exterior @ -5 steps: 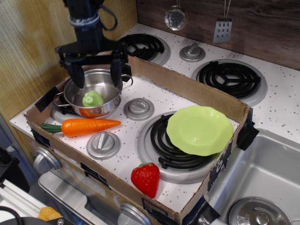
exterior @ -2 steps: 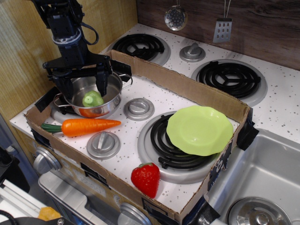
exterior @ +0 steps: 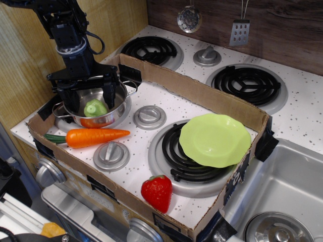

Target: Take broccoli out of pan

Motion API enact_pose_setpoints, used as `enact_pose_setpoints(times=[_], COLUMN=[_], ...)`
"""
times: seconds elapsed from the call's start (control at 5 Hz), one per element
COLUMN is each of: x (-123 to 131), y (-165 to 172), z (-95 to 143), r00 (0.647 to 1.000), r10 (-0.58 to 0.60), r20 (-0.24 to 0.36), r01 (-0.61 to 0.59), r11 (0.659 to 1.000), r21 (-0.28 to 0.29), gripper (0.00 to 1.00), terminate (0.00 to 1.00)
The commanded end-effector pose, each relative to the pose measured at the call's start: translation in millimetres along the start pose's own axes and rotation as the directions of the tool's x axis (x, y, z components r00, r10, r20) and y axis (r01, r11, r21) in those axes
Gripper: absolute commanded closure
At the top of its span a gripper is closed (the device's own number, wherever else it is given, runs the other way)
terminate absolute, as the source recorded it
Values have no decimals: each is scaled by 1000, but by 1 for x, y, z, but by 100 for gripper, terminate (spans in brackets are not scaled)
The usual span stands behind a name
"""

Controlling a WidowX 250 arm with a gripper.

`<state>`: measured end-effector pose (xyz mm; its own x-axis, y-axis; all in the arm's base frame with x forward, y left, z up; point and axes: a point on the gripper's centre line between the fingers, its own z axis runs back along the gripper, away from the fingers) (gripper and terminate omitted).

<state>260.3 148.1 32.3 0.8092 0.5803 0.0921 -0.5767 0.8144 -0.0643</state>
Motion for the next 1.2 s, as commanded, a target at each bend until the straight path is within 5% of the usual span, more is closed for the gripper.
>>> enact_pose_setpoints(times=[0.0,0.4,1.0], x=[3,17,18], y=[-3,-14,-49], z=[-2,7,86], r00=[1000,999,997], r10=[-1,-41,-50], r20=[20,5,66], r01=[1,41,41], r11=[1000,999,990], r21=[-10,2,137], gripper=[100,100,100], terminate=[0,0,0])
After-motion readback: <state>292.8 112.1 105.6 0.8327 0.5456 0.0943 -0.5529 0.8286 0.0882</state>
